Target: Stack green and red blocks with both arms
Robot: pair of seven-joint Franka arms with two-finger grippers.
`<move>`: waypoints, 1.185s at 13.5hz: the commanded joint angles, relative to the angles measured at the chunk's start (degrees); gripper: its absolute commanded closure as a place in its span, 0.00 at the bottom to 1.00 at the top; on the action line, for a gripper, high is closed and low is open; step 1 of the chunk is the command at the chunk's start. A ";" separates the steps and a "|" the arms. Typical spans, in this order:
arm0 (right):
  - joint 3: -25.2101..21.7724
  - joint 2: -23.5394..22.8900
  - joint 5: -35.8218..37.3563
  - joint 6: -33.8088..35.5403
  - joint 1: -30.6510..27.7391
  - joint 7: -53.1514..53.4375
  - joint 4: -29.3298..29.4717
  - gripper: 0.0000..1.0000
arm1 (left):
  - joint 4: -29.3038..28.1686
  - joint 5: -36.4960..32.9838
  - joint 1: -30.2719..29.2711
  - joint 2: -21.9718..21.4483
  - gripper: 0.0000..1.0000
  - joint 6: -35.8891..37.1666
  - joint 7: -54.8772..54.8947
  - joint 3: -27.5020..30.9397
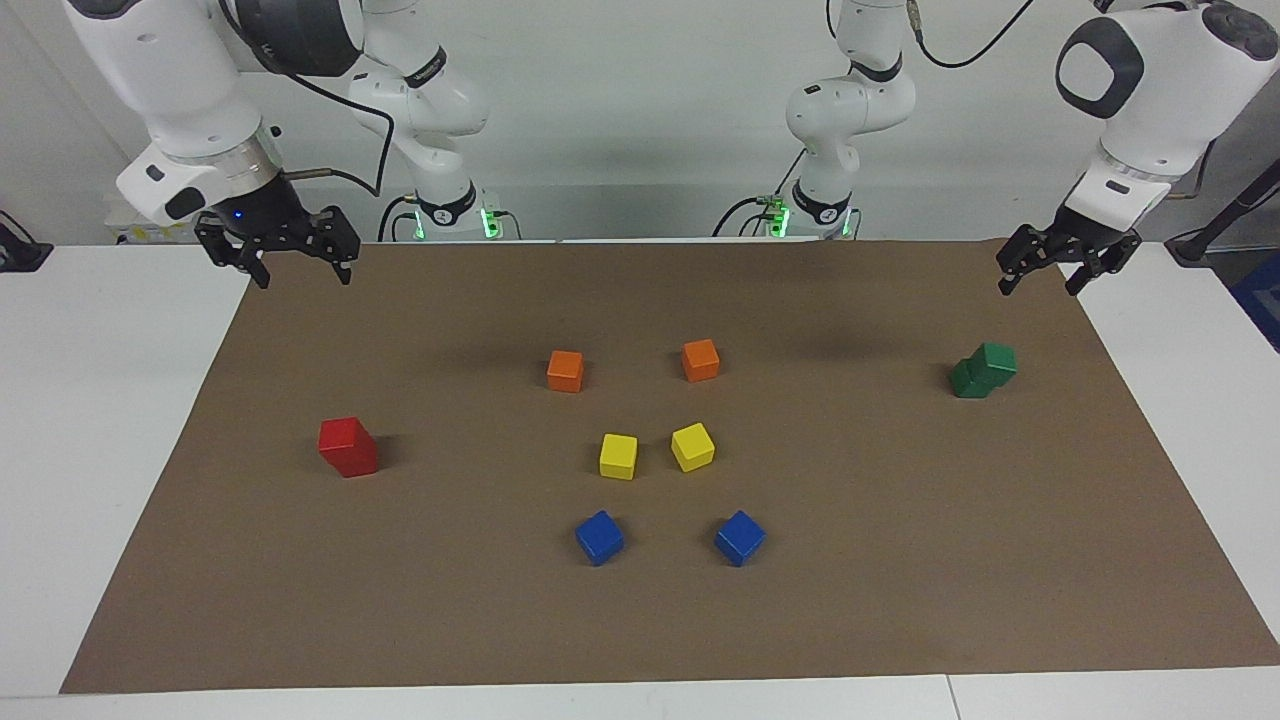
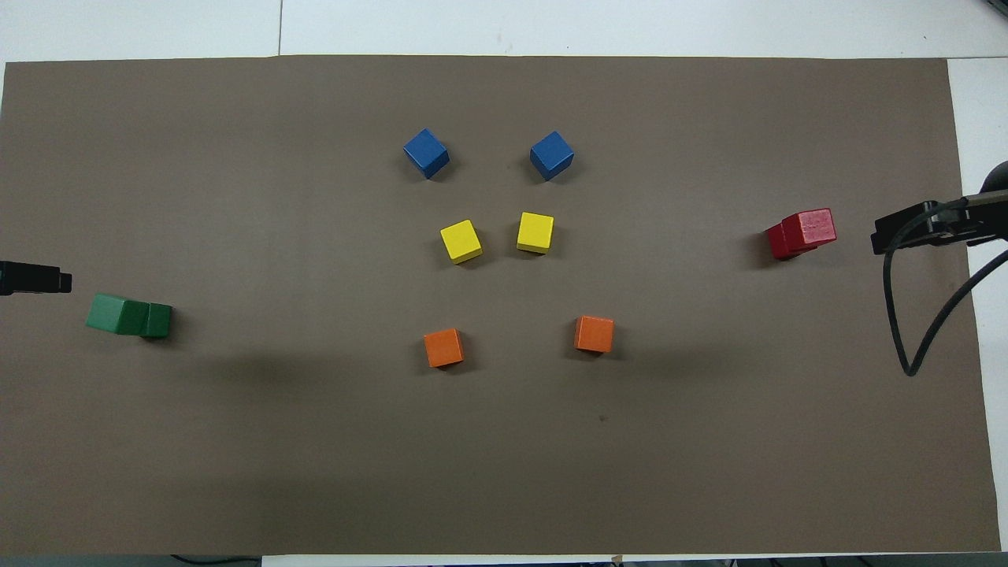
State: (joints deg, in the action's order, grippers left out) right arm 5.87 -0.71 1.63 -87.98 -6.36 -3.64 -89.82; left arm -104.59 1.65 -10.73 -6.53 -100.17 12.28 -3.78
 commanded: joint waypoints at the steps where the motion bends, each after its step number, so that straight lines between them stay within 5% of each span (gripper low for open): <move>1: 0.29 0.09 0.92 0.45 -0.23 0.38 -0.09 0.00 | 8.94 -0.69 0.97 4.15 0.00 6.99 -3.30 -0.44; 16: 0.37 0.18 0.92 0.36 -0.14 0.47 -0.09 0.00 | 10.46 -0.69 7.47 4.78 0.00 10.00 -4.28 0.26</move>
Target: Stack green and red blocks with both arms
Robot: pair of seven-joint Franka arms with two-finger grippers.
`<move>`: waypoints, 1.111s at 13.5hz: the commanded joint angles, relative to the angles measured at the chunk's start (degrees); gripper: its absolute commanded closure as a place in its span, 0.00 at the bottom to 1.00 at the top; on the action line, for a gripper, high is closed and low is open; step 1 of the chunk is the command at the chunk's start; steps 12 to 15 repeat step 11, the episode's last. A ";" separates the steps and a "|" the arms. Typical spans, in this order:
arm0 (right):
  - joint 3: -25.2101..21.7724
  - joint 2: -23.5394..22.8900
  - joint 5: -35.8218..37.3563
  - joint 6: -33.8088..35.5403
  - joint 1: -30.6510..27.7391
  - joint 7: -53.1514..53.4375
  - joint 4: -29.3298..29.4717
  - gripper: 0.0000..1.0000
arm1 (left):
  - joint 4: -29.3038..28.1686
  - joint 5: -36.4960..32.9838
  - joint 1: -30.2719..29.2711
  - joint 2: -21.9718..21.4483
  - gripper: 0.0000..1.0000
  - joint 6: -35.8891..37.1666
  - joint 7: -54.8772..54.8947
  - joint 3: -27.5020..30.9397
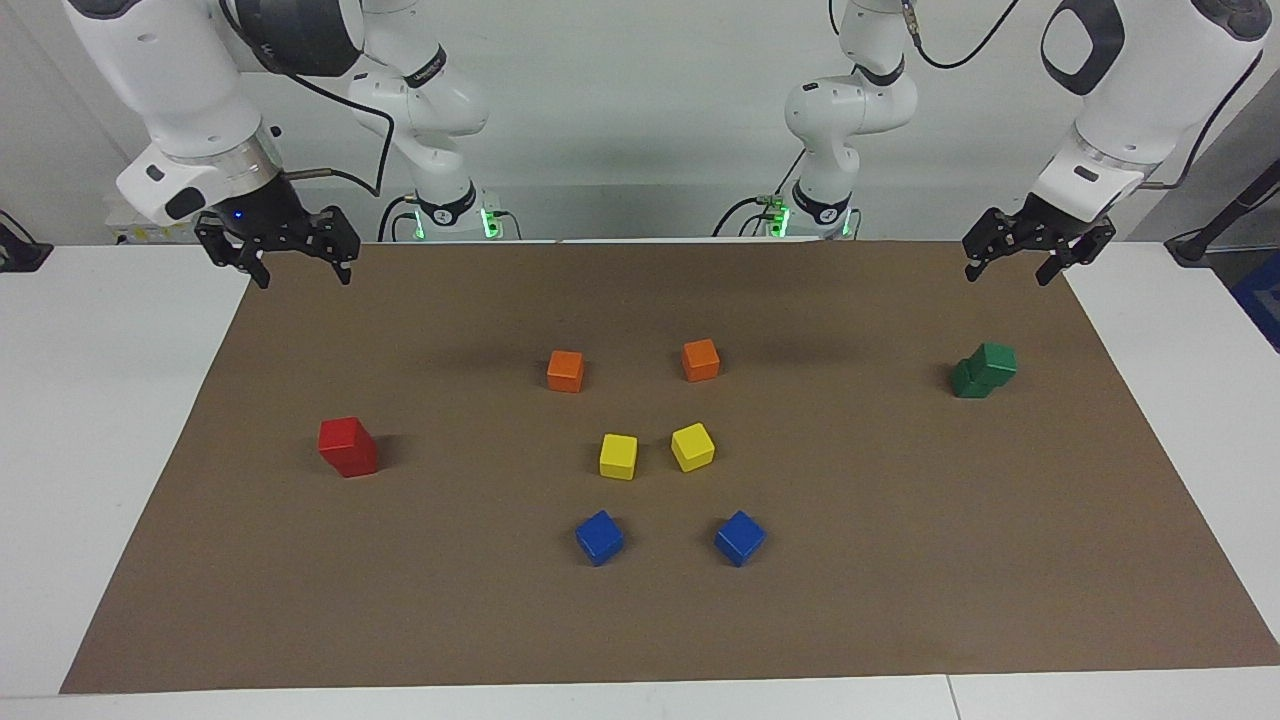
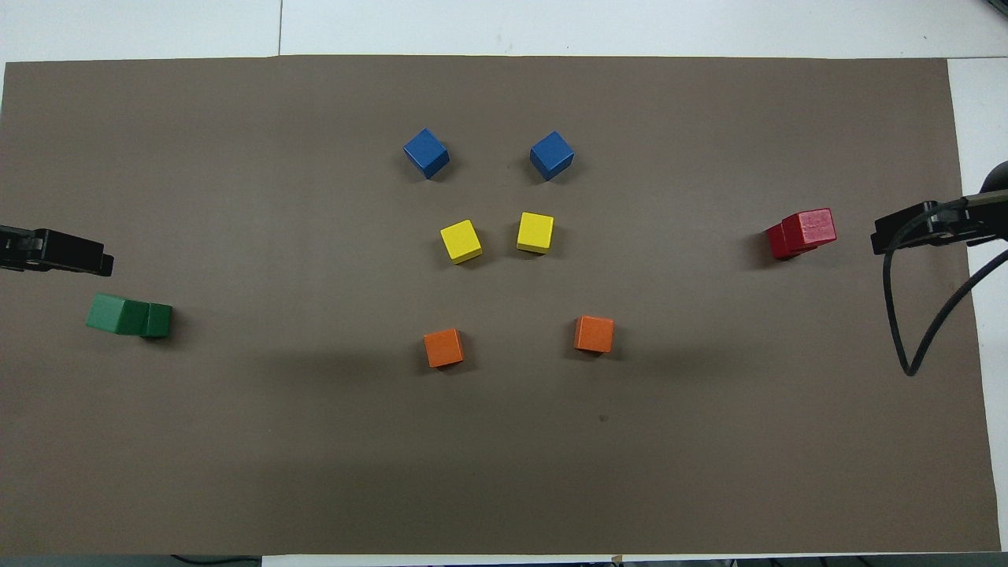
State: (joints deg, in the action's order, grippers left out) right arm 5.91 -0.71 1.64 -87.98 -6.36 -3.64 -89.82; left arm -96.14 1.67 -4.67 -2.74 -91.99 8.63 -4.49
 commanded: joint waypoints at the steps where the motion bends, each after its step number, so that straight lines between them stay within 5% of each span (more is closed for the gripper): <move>1: 0.33 0.18 0.91 0.36 -0.14 0.47 -0.09 0.00 | 2.01 -0.79 1.42 1.07 0.00 1.90 -0.63 0.97; 15: 0.42 0.27 0.82 0.44 0.12 1.35 -0.18 0.00 | 2.19 -1.06 0.80 0.90 0.00 1.29 -0.63 0.88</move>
